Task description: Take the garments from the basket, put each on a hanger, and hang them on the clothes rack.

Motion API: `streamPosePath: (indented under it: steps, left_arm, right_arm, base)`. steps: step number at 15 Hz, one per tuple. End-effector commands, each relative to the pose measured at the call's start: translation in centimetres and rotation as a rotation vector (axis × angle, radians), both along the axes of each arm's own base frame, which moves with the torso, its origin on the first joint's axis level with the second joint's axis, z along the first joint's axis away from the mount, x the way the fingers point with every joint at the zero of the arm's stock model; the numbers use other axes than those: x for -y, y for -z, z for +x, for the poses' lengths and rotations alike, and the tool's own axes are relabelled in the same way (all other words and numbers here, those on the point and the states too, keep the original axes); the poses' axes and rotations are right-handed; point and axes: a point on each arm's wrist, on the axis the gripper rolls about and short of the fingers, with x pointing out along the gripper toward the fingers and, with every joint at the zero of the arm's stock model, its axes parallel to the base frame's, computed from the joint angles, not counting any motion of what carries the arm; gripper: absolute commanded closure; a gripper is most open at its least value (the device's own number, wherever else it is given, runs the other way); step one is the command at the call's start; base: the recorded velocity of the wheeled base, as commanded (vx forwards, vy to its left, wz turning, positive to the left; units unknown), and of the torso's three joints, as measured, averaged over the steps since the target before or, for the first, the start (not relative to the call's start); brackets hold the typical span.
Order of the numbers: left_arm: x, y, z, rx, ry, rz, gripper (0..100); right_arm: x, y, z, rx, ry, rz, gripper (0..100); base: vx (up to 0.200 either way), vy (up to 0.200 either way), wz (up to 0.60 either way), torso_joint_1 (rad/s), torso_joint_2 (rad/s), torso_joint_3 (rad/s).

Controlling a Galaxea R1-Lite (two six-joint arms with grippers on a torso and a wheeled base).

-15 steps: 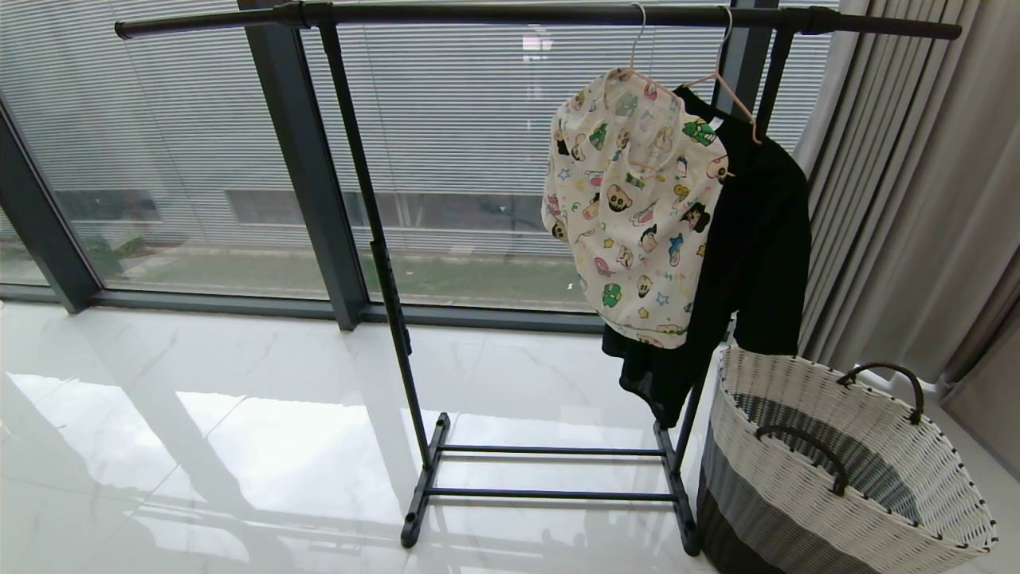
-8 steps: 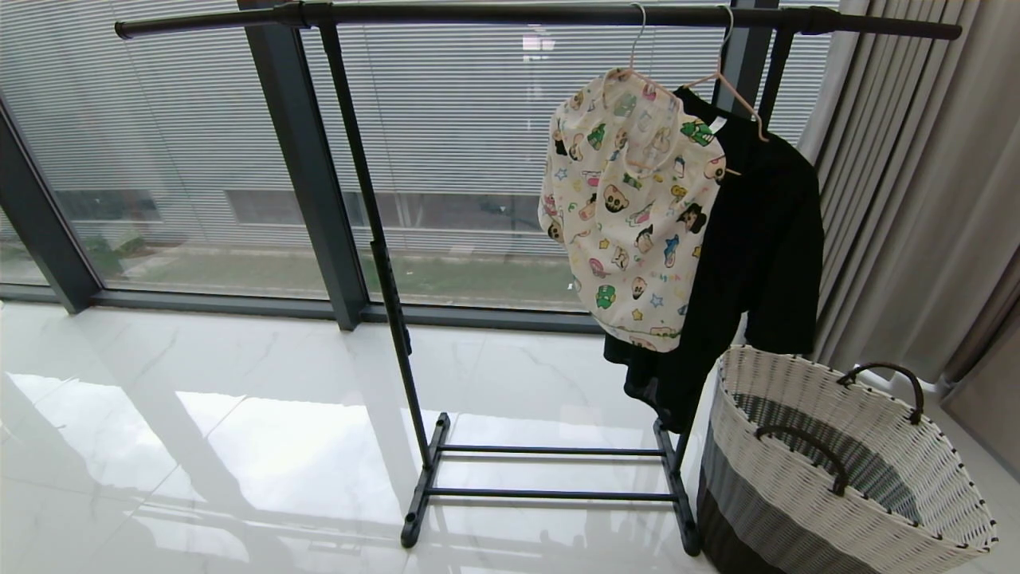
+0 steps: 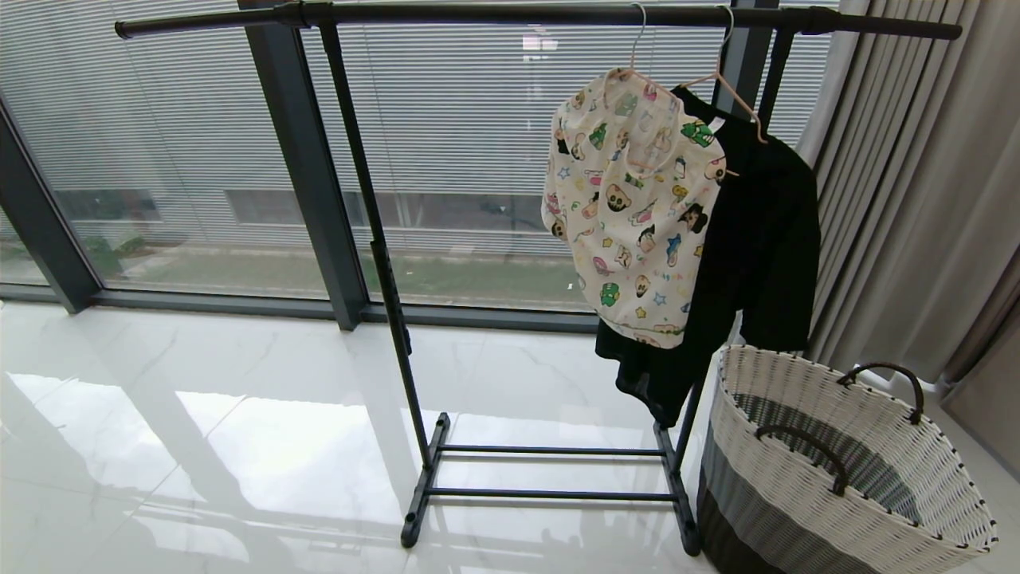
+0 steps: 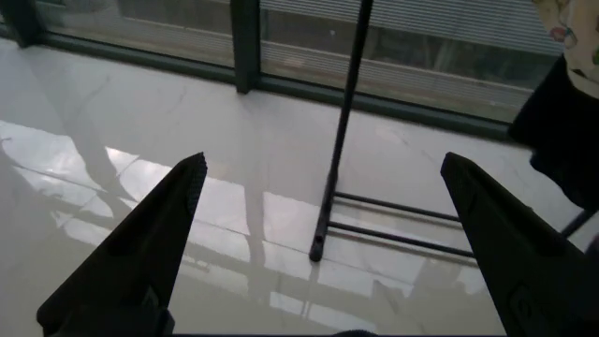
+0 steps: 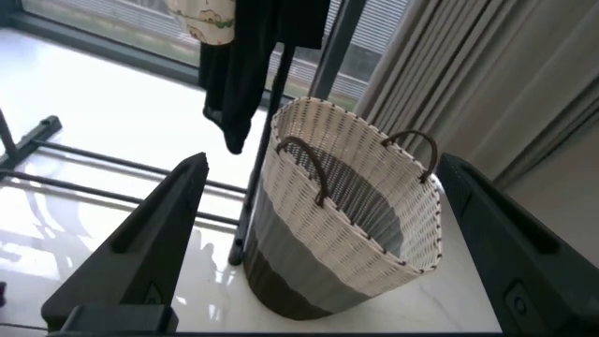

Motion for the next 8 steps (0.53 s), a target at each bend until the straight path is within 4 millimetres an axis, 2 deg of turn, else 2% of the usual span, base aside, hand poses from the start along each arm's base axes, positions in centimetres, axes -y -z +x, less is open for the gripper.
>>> streamPosePath:
  steps: [1, 3, 4, 6, 8]
  left_arm:
    - [-0.01, -0.33, -0.04, 0.005, -0.008, -0.024, 0]
    - [-0.35, -0.34, 0.02, 0.033, -0.160, 0.002, 0]
    - [-0.66, -0.49, 0.02, 0.070, -0.295, 0.010, 0]
    - [-0.65, -0.48, 0.02, 0.071, -0.292, -0.002, 0]
    - [-0.48, -0.24, 0.08, 0.045, -0.211, -0.004, 0]
  right_arm:
    - [0.12, -0.01, 0.04, -0.005, 0.050, 0.009, 0]
    - [0.35, 0.05, 0.05, -0.012, 0.154, -0.003, 0]
    - [0.45, 0.05, 0.04, -0.012, 0.199, -0.004, 0]
    - [0.45, 0.07, 0.04, -0.013, 0.199, -0.003, 0]
    - [0.48, 0.08, 0.09, -0.019, 0.145, 0.008, 0]
  base:
    - [0.000, 0.000, 0.00, 0.000, 0.00, 0.000]
    - [0.000, 0.000, 0.00, 0.000, 0.00, 0.000]
    - [0.000, 0.000, 0.00, 0.000, 0.00, 0.000]
    - [0.000, 0.000, 0.00, 0.000, 0.00, 0.000]
    - [0.000, 0.000, 0.00, 0.000, 0.00, 0.000]
